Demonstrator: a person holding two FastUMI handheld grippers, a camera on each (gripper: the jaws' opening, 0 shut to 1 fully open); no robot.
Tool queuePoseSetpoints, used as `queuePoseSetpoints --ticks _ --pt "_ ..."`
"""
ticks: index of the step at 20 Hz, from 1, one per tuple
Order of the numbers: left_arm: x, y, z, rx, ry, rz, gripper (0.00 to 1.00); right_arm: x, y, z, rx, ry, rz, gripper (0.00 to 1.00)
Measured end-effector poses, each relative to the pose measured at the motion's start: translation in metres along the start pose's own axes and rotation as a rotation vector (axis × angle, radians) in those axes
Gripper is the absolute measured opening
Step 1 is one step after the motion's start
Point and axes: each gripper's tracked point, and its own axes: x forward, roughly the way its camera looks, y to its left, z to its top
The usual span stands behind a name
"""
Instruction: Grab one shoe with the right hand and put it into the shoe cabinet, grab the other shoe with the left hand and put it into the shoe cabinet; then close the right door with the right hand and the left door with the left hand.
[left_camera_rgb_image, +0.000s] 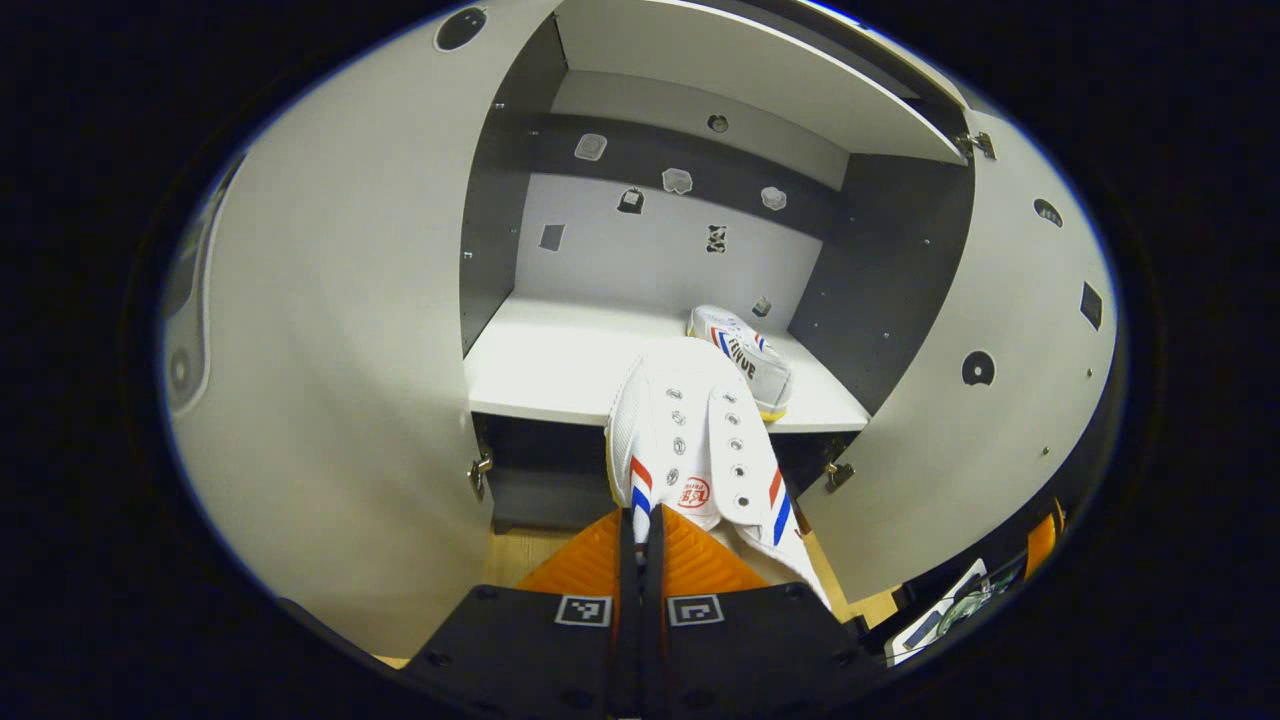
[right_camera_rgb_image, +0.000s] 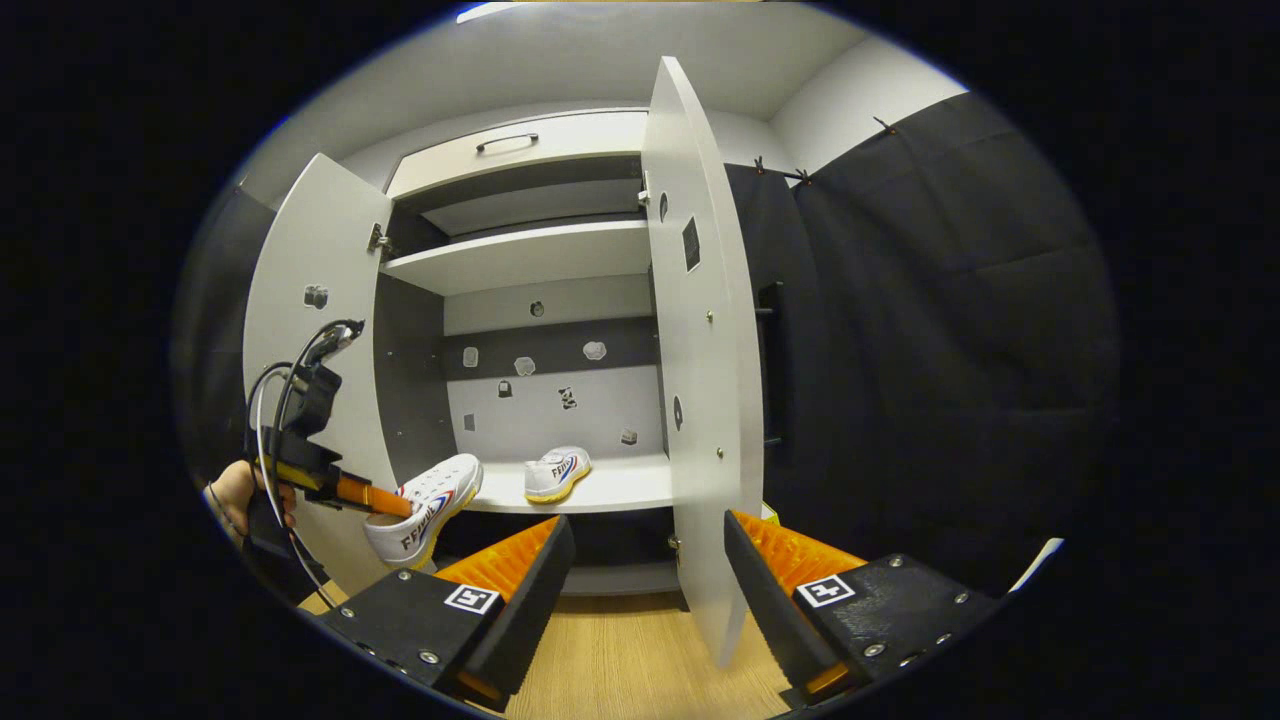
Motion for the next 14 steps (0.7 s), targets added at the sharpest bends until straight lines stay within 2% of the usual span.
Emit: queuePoseSetpoints --ticks 7,14 --pt "-0.010 0.010 0.012 -0.013 0.002 0.033 0.06 0.008 -0.006 0.008 0.004 -0.022 -0.012 0.93" --pt "-0.022 0.014 0.031 -0.069 0.041 0.068 0.07 0.023 -0.013 0.011 0.018 -0.027 -0.030 0.92"
